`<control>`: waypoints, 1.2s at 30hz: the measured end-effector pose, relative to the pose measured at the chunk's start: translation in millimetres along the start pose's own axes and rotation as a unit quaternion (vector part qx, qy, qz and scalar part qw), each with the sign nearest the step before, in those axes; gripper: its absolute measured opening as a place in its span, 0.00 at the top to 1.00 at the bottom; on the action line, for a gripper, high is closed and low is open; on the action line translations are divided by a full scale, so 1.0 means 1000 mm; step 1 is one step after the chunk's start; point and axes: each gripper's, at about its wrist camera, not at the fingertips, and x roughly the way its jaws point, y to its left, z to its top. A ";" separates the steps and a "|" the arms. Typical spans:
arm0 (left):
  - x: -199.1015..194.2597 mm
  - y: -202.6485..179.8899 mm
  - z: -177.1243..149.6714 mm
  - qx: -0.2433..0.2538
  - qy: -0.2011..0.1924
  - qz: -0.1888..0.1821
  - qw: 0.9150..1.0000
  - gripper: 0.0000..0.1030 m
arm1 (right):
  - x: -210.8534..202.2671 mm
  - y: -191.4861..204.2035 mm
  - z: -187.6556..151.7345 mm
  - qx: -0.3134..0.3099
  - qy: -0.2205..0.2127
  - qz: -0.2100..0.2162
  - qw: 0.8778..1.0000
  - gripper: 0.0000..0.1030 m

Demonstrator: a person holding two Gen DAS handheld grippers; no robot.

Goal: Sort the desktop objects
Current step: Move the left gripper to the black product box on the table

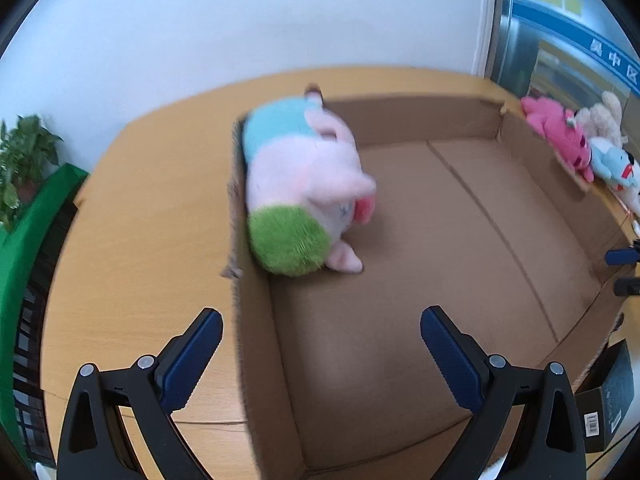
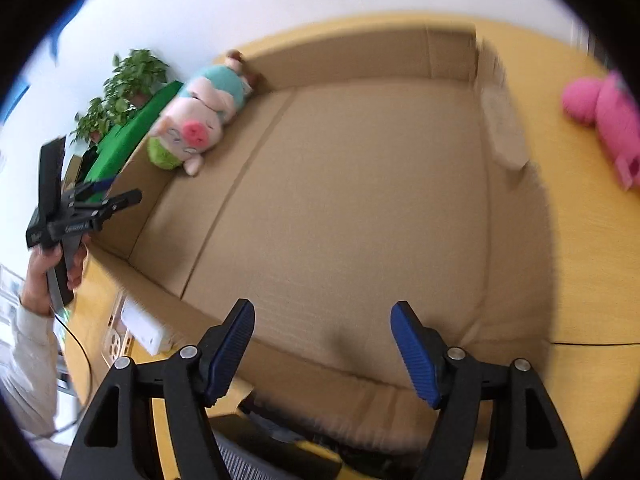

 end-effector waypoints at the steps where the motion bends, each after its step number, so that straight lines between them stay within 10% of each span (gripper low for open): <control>1: -0.014 0.001 0.000 -0.008 -0.019 0.003 1.000 0.02 | -0.011 0.009 -0.004 -0.016 -0.016 -0.003 1.000 0.25; 9: -0.119 -0.051 -0.036 -0.028 -0.114 -0.078 0.990 0.01 | -0.082 0.044 -0.093 -0.122 -0.040 0.059 0.990 0.20; 15: -0.104 -0.111 -0.075 -0.043 -0.059 -0.187 0.980 0.01 | -0.060 0.031 -0.151 -0.079 0.003 0.096 0.992 0.20; 25: -0.028 -0.161 -0.117 -0.077 0.061 -0.247 0.964 0.03 | -0.021 0.077 -0.175 -0.136 0.019 0.117 0.984 0.17; 29: -0.009 -0.174 -0.127 -0.083 0.074 -0.288 0.951 0.23 | -0.007 0.064 -0.169 -0.107 -0.006 0.076 0.991 0.17; 32: -0.001 -0.185 -0.135 -0.109 0.088 -0.351 0.926 0.41 | 0.003 0.067 -0.163 -0.101 -0.022 0.055 0.993 0.16; 36: -0.023 -0.190 -0.139 -0.097 0.066 -0.320 0.940 0.41 | 0.009 0.077 -0.163 -0.111 -0.031 0.028 0.993 0.20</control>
